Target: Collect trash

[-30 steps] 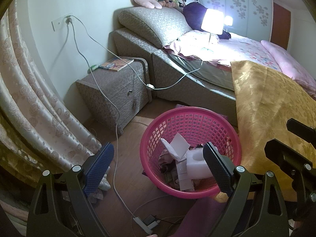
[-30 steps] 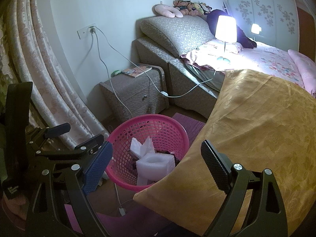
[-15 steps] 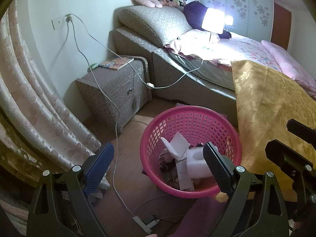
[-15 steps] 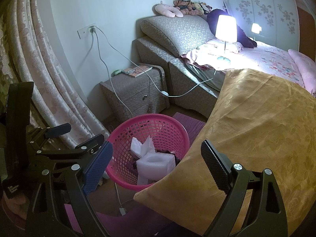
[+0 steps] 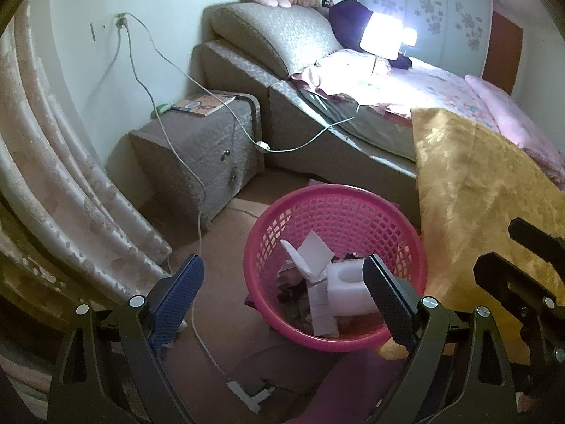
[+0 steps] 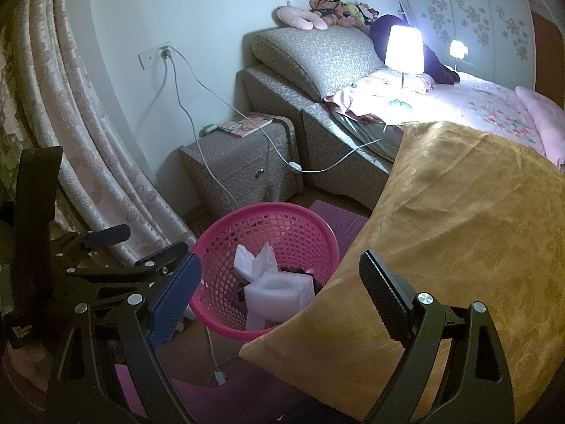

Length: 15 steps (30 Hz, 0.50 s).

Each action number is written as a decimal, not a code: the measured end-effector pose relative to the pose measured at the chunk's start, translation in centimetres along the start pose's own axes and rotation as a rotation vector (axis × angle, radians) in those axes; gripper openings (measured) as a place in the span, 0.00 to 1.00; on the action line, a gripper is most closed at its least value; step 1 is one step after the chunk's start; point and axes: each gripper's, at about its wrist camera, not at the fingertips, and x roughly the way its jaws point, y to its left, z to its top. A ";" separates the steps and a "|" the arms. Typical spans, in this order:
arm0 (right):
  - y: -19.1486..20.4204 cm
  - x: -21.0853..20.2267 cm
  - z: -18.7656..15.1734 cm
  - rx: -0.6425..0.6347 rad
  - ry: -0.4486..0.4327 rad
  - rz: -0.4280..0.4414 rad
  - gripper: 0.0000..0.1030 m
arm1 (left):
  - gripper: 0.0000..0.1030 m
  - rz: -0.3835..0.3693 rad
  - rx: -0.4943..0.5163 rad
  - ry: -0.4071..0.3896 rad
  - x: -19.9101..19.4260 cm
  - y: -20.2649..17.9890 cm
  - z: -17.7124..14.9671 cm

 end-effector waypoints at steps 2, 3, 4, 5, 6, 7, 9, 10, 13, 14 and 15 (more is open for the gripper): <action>0.0 0.0 0.0 0.001 0.000 0.000 0.85 | 0.86 -0.005 -0.011 -0.005 -0.2 0.1 -0.1; 0.0 0.0 -0.1 0.002 0.000 0.000 0.85 | 0.86 -0.003 -0.014 -0.008 -0.4 0.0 -0.3; 0.0 -0.1 -0.1 0.004 -0.002 -0.001 0.85 | 0.86 -0.001 -0.014 -0.010 -0.4 0.0 -0.2; 0.0 -0.2 -0.1 0.005 -0.005 -0.001 0.85 | 0.86 -0.002 -0.014 -0.010 -0.4 0.1 0.0; 0.1 -0.3 -0.2 0.007 -0.009 -0.002 0.85 | 0.86 -0.001 -0.012 -0.012 -0.3 0.1 0.1; 0.1 -0.4 -0.3 0.011 -0.015 -0.003 0.85 | 0.86 0.008 -0.008 -0.019 -0.4 -0.1 0.2; -0.2 -1.2 -0.3 0.026 -0.038 -0.009 0.85 | 0.86 0.024 -0.002 -0.031 -0.4 -0.3 0.5; -0.6 -1.8 -0.3 0.037 -0.050 -0.014 0.85 | 0.86 0.022 0.003 -0.041 -0.6 -1.0 0.5; -2.6 -3.7 -0.1 0.077 -0.089 -0.042 0.85 | 0.86 -0.009 0.016 -0.065 -0.9 -2.4 0.6; -3.8 -4.8 -0.4 0.100 -0.110 -0.067 0.85 | 0.86 -0.019 0.030 -0.074 -1.1 -3.5 0.5; -5.0 -5.8 -0.6 0.120 -0.127 -0.093 0.85 | 0.86 -0.029 0.045 -0.078 -1.1 -4.5 0.3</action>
